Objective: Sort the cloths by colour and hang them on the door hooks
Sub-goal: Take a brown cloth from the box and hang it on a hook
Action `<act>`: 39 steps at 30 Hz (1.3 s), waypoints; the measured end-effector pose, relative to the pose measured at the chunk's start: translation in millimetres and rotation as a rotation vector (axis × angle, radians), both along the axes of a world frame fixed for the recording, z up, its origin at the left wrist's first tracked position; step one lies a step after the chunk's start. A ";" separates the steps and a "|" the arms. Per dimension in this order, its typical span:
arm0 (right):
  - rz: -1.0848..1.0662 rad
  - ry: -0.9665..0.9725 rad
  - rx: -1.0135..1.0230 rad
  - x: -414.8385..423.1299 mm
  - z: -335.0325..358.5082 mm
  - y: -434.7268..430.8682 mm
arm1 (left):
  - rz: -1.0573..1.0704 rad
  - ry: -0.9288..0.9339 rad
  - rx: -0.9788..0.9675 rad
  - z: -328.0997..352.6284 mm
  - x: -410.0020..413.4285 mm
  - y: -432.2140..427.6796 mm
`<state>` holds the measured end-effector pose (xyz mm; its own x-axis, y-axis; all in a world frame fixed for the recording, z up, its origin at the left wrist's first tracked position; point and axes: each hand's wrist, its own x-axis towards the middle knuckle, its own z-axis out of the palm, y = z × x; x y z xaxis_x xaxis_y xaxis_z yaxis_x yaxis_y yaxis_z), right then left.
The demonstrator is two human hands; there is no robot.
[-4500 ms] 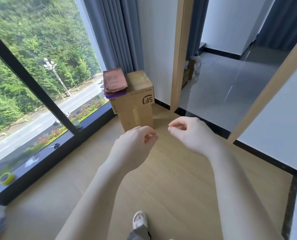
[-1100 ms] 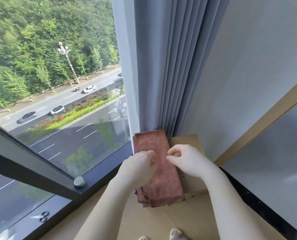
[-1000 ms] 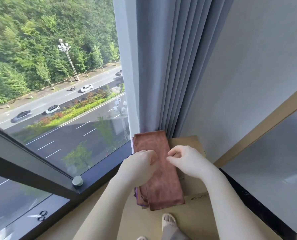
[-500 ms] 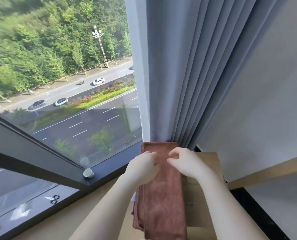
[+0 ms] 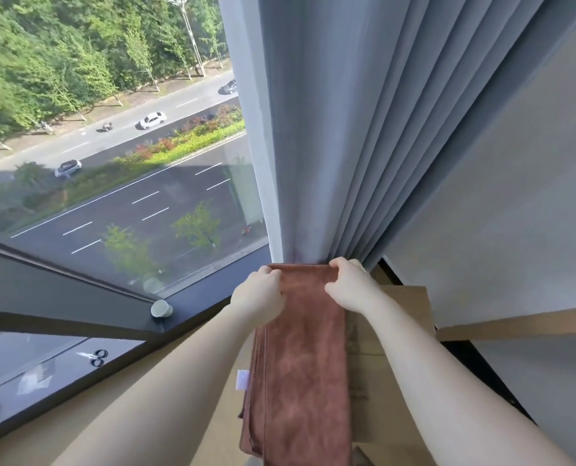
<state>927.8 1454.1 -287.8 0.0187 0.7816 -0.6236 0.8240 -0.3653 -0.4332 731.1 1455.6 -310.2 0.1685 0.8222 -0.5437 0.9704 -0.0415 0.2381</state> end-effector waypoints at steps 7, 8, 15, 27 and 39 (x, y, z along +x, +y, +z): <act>-0.099 -0.018 -0.019 2.3 -31.2 16.6 | -0.033 -0.043 -0.055 -29.0 -4.1 32.3; -0.103 -0.022 -0.026 2.9 -34.1 17.3 | -0.050 -0.039 -0.064 -31.3 -4.8 36.7; -0.164 -0.006 -0.014 1.8 -51.0 19.4 | -0.093 0.032 -0.009 -40.9 2.5 42.7; -0.396 0.078 0.083 -7.3 -55.0 1.7 | 0.033 -0.079 -0.043 -37.7 -13.6 35.2; -0.825 0.626 0.202 -4.0 -21.6 -40.5 | 0.716 -0.918 -0.330 1.8 -30.3 2.9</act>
<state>923.8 1413.6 -309.4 0.3119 0.7634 -0.5656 -0.0386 -0.5846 -0.8104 700.7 1458.5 -308.4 0.1654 0.7314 -0.6616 0.2130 0.6285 0.7481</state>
